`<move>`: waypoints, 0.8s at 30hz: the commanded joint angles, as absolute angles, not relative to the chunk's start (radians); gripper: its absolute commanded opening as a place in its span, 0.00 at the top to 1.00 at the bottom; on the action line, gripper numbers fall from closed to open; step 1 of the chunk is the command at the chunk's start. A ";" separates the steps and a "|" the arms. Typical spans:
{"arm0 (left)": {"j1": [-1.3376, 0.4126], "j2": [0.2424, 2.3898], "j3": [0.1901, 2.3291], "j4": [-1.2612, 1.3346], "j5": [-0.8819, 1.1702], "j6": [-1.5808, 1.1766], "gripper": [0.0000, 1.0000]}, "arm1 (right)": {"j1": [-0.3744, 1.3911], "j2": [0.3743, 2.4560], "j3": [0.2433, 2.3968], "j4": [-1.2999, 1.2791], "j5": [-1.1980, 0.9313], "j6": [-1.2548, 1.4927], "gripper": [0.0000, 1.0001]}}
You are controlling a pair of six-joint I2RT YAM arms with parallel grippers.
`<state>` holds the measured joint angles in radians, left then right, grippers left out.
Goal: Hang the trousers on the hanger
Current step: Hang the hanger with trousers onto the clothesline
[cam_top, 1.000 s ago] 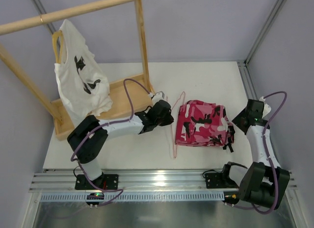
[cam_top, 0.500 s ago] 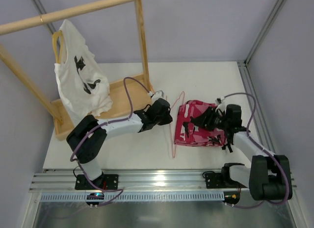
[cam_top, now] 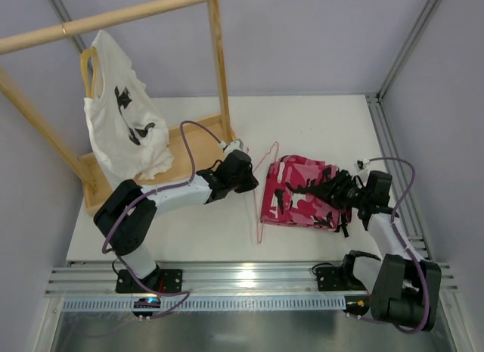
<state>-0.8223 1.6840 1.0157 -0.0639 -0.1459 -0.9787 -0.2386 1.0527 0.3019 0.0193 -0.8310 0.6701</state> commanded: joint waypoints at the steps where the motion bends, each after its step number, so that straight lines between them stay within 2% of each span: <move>1: -0.796 1.684 0.968 -0.253 -0.189 -0.913 1.00 | -0.235 0.973 0.463 -0.127 -0.759 0.600 0.49; 4: -0.798 1.687 0.959 -0.232 -0.167 -0.917 1.00 | -0.242 1.029 0.514 -0.063 -0.738 0.601 0.49; 8: -0.796 1.710 0.954 -0.203 -0.147 -0.922 1.00 | -0.244 1.277 0.489 0.268 -0.838 0.689 0.49; 10: -0.796 1.718 0.953 -0.199 -0.149 -0.923 1.00 | -0.294 1.423 0.459 0.319 -0.769 0.646 0.49; 14: -0.798 1.733 0.957 -0.227 -0.161 -0.925 1.00 | -0.408 1.577 0.442 0.393 -0.784 0.624 0.49; 18: -0.798 1.727 0.956 -0.221 -0.157 -0.922 1.00 | -0.413 1.488 0.471 0.302 -0.713 0.615 0.49; 21: -0.796 1.714 0.963 -0.209 -0.137 -0.907 1.00 | -0.391 1.353 0.551 0.114 -0.707 0.565 0.48; 24: -0.796 1.695 0.969 -0.202 -0.124 -0.907 1.00 | -0.273 1.209 0.607 0.026 -0.684 0.583 0.48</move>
